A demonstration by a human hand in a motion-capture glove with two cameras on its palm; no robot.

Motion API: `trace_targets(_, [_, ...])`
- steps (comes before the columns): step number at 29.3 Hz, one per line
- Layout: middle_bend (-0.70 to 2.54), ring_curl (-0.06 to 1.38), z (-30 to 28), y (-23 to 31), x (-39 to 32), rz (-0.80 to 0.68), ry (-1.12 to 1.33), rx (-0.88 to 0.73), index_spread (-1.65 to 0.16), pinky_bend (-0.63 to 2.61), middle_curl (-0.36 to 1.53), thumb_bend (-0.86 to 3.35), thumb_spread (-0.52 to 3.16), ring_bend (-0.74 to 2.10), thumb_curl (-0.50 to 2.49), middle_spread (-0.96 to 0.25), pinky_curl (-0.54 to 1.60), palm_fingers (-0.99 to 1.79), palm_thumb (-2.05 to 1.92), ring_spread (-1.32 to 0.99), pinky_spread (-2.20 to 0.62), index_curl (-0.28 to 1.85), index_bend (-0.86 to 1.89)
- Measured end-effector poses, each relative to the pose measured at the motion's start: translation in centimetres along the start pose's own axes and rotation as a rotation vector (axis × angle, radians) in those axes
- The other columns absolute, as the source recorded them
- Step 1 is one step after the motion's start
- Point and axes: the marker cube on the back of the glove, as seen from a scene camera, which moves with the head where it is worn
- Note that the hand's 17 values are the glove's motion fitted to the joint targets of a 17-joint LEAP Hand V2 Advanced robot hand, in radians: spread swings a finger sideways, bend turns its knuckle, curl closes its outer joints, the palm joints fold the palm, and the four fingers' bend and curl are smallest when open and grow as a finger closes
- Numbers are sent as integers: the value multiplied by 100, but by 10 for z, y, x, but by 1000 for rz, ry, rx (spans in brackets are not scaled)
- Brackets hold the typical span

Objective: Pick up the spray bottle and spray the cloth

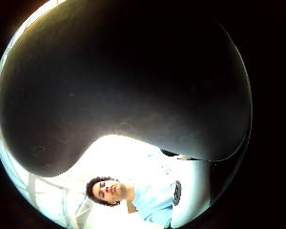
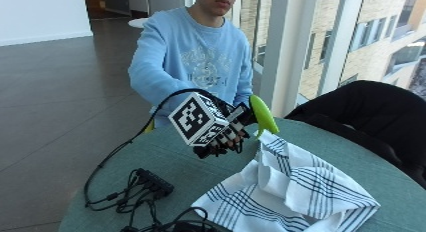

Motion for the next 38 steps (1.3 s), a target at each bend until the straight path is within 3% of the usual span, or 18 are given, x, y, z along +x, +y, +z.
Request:
trace_targets(14, [33,39,4,3,-8,-39,-10,33,-20,18,49,-3,74,44,66,-11,31,114,92,-4,19,48,17])
trace_targets(27, [33,39,55,20,-97,-552,-130,229,-20,18,49,-3,74,44,66,-12,31,115,91,-5,18,49,18])
trace_targets(38, [33,39,173,9,-162,-777,-259,193,-20,17,49,-3,74,44,66,-12,31,114,91,-6,17,49,17])
